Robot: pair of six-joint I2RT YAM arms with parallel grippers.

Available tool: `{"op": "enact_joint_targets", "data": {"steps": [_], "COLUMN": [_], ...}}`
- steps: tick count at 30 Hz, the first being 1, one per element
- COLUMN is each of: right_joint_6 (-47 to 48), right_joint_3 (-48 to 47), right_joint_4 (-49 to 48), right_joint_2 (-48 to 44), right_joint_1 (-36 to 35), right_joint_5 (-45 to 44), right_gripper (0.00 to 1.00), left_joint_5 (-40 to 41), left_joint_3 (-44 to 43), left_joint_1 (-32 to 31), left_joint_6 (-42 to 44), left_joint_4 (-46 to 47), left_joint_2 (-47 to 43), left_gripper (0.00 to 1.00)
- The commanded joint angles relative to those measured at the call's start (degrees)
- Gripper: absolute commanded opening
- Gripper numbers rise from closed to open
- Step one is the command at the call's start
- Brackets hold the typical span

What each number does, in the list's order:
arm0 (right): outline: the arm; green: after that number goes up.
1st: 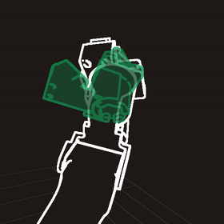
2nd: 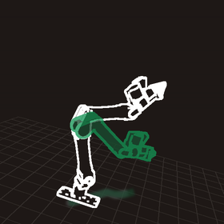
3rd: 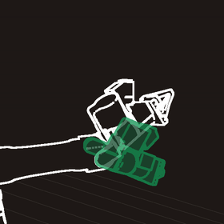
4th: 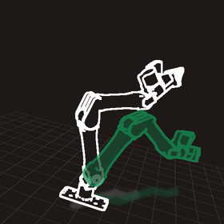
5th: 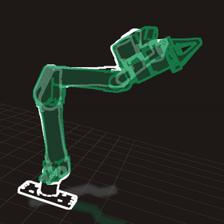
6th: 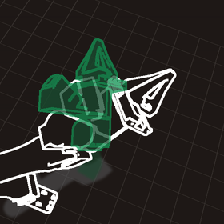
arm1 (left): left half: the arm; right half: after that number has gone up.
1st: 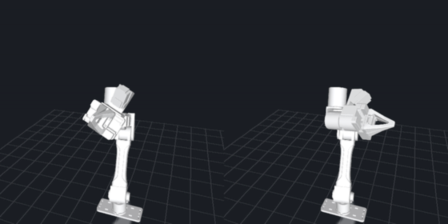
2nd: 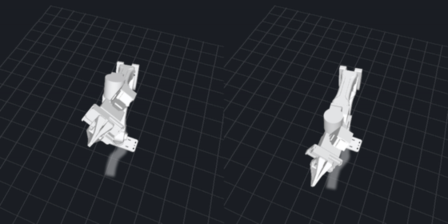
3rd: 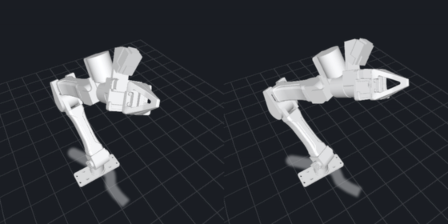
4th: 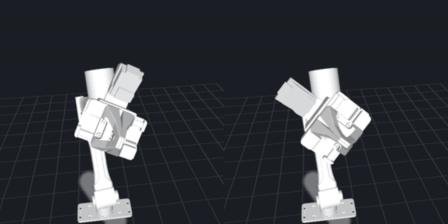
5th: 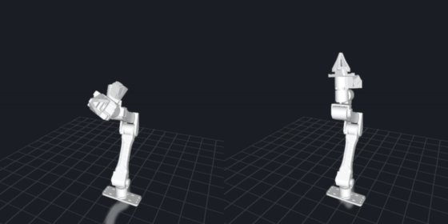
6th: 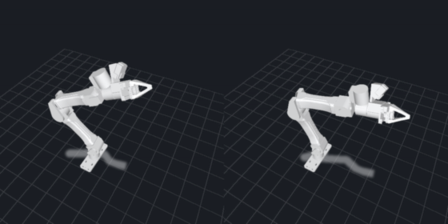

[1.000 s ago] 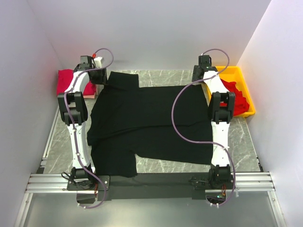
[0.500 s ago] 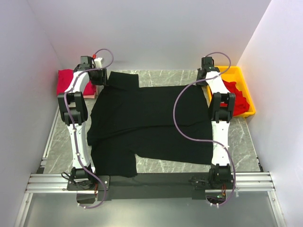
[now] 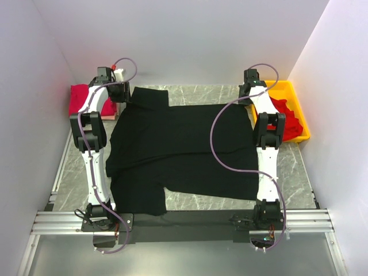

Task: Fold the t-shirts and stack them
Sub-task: Fold the tshirt

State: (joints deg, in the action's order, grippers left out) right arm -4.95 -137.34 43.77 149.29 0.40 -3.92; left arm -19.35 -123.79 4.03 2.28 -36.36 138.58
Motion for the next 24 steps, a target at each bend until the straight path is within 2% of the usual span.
{"op": "enact_joint_targets", "data": {"steps": [1, 3, 11, 12, 16, 24], "right_joint_6": [1.26, 2.57, 4.42, 5.99, 6.01, 6.53], "right_joint_3": [-1.53, -1.18, 3.83, 4.27, 3.40, 5.94], "right_joint_4": [2.64, 2.29, -2.01, -2.37, -2.55, -3.25], "right_joint_2": [2.23, 1.88, -2.86, -3.91, -4.89, -7.87], "right_joint_1": [-0.14, -0.14, -0.14, -0.14, -0.14, -0.14], "right_joint_5": [-1.70, -1.61, -1.09, -0.65, 0.67, 2.08], "right_gripper": [0.08, 0.00, 0.00, 0.00, 0.00, 0.00], "left_joint_5": [-0.33, 0.01, 0.20, 0.11, 0.98, 10.11], "left_joint_3": [-3.74, -5.23, -6.11, -6.46, -7.61, -5.86], "left_joint_1": [-0.34, -0.34, -0.52, -0.52, -2.18, -3.59], "left_joint_6": [-1.85, -1.93, -1.84, -4.19, -3.08, -0.70], "left_joint_4": [2.08, 3.22, 10.07, 10.60, 10.70, 7.98], "left_joint_2": [0.28, 1.07, 4.06, 4.41, 6.61, 7.75], "left_gripper": [0.60, 0.61, 0.64, 0.64, 0.63, 0.59]}}
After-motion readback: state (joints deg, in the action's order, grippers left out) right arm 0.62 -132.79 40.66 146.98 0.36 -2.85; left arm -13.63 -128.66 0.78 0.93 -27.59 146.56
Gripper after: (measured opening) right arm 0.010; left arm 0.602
